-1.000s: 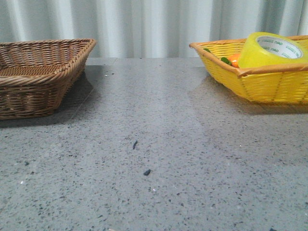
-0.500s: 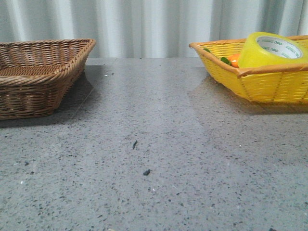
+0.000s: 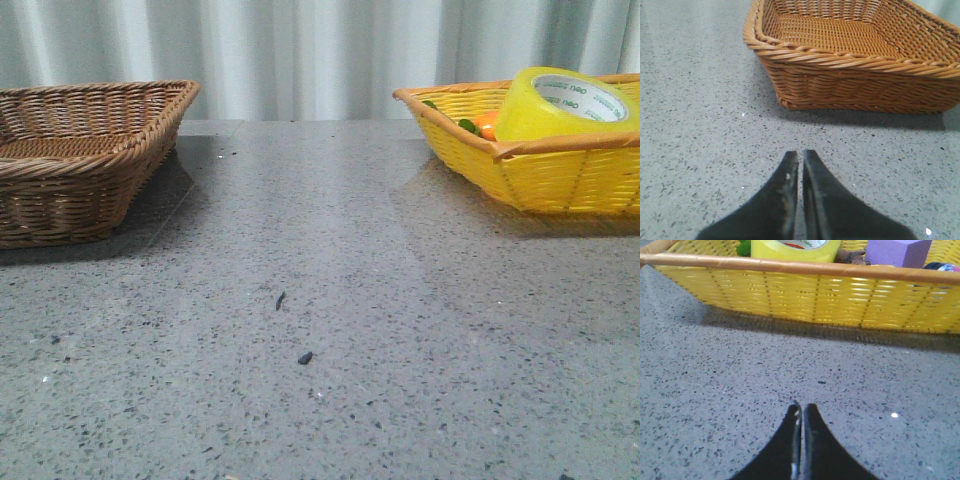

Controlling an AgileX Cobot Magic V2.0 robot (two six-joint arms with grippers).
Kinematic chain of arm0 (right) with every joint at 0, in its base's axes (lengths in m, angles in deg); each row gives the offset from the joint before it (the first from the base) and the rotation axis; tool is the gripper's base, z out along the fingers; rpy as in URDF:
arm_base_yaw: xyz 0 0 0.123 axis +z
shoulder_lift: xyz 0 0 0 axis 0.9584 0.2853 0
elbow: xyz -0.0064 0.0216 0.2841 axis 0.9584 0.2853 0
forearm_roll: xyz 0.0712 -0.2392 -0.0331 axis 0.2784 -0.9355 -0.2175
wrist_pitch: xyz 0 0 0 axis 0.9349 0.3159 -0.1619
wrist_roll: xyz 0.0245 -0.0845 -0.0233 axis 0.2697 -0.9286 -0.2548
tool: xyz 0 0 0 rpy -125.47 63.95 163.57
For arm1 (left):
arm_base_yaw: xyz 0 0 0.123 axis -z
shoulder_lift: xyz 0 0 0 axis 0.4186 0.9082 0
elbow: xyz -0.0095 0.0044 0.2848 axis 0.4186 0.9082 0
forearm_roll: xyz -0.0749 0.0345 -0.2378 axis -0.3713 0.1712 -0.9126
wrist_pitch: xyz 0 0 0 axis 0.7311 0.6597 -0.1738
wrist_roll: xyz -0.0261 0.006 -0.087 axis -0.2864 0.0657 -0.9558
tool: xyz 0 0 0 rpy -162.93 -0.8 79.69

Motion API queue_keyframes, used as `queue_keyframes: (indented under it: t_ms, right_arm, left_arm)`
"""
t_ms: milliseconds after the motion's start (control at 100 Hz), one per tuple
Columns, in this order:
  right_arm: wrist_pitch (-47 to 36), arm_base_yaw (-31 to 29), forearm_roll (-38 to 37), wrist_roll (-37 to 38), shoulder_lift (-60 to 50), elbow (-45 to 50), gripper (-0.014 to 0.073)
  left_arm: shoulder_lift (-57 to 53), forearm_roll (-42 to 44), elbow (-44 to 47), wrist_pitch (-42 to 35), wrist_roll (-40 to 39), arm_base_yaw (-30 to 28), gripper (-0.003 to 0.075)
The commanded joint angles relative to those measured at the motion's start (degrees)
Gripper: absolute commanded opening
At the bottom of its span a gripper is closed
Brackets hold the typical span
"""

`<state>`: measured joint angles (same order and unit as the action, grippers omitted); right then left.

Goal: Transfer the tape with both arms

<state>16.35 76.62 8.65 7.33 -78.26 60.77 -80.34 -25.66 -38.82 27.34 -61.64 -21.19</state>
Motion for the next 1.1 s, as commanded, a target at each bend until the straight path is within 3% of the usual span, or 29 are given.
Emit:
queue_keyframes:
  t_ms: [0,580,700,790,870,1090]
  right_arm:
    - [-1.5,-0.3,-0.6,0.1,-1.0,1.3,-0.0064]
    - [-15.7,-0.3,-0.5,0.1,-1.0,1.3,-0.0064]
    - [-18.1,-0.3,-0.5,0.1,-1.0,1.3,-0.0064]
    - [-17.5,-0.3,-0.3,0.1,-1.0,1.3,-0.0064]
    - [-16.6,-0.3,2.8,0.1,-1.0,1.3,-0.0064]
    - [-16.8,-0.3,15.0,0.1,-1.0,1.3,-0.0064]
  left_arm:
    - [-1.6,-0.6,0.5,-3.0,0.0,0.1,-0.002]
    - [-1.6,-1.0,0.5,-6.3,0.0,0.1,-0.002]
    - [-1.6,-6.0,0.5,-9.9,0.0,0.1,-0.002]
    - [-1.6,-15.4,0.5,-13.0,-0.1,0.1,-0.002]
    - [-1.6,-22.1,0.5,-14.6,-0.1,0.1,-0.002]
    - [-1.6,-23.1,0.5,-17.0,-0.1,0.1,-0.002]
